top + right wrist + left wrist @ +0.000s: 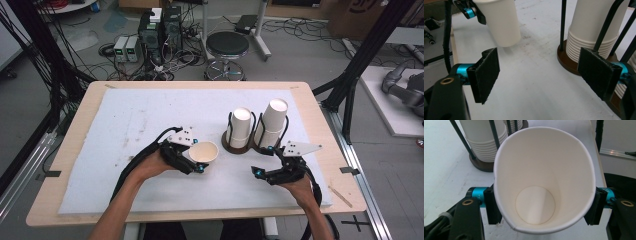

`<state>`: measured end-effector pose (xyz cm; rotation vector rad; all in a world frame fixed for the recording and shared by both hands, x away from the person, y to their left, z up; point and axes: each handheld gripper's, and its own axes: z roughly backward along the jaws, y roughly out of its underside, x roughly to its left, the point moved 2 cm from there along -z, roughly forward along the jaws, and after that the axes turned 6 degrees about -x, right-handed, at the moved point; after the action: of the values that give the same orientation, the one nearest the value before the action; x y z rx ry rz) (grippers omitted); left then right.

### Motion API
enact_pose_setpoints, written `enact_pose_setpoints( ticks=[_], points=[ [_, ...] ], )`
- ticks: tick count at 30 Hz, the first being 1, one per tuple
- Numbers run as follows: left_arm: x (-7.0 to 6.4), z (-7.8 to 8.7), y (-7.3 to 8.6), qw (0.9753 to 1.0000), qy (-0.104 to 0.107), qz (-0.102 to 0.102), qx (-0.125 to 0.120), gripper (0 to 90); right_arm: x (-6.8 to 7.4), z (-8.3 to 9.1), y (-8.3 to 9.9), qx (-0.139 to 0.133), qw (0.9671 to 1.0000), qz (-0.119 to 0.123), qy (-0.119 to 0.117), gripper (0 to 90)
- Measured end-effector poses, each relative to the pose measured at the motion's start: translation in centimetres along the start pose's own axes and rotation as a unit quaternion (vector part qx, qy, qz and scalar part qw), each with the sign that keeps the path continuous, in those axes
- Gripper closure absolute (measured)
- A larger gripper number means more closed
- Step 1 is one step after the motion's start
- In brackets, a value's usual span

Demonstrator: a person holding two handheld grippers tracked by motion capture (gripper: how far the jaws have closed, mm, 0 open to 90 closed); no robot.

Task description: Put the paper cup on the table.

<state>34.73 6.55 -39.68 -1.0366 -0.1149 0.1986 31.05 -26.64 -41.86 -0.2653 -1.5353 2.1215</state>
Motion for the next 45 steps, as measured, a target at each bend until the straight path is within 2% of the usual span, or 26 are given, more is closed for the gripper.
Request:
enact_pose_setpoints(
  ticks=[4, 7, 13, 16, 24, 26, 40, 45],
  points=[
    [0.1, -0.4, 0.1, 1.0, -0.004, 0.0, 0.004, 32.0, 0.0, 0.1, 0.0, -0.002, 1.0, 0.0, 0.001, 18.7],
    [0.0, -0.8, 0.3, 0.9998, -0.007, -0.01, 0.016, 31.9, -0.1, 0.1, 0.0, -0.004, 1.0, 0.001, 0.002, 18.7],
    [0.1, -1.5, 0.7, 0.9998, -0.007, -0.006, 0.016, 31.8, 0.0, 0.1, 0.0, -0.002, 1.0, -0.002, 0.0, 18.8],
    [0.1, -1.5, 1.0, 0.9999, -0.012, 0.003, 0.007, 31.7, 0.0, 0.1, 0.0, -0.003, 1.0, -0.003, 0.0, 18.8],
    [0.1, -1.6, 1.1, 0.9997, -0.017, -0.004, 0.019, 31.7, -0.1, 0.1, 0.0, -0.006, 1.0, 0.0, 0.002, 18.8],
    [0.0, -1.8, 1.1, 0.9994, -0.019, -0.012, 0.026, 31.7, -0.1, 0.1, 0.1, -0.005, 1.0, -0.001, 0.001, 18.8],
    [0.0, -2.1, 1.3, 0.9994, -0.016, -0.004, 0.029, 31.3, -0.2, 0.3, 0.1, -0.009, 0.9999, -0.004, 0.004, 18.9],
    [0.1, -2.2, 1.4, 0.9995, -0.014, 0.004, 0.028, 30.8, -0.2, 0.4, 0.1, -0.01, 0.9999, -0.006, 0.004, 18.9]
  ],
)
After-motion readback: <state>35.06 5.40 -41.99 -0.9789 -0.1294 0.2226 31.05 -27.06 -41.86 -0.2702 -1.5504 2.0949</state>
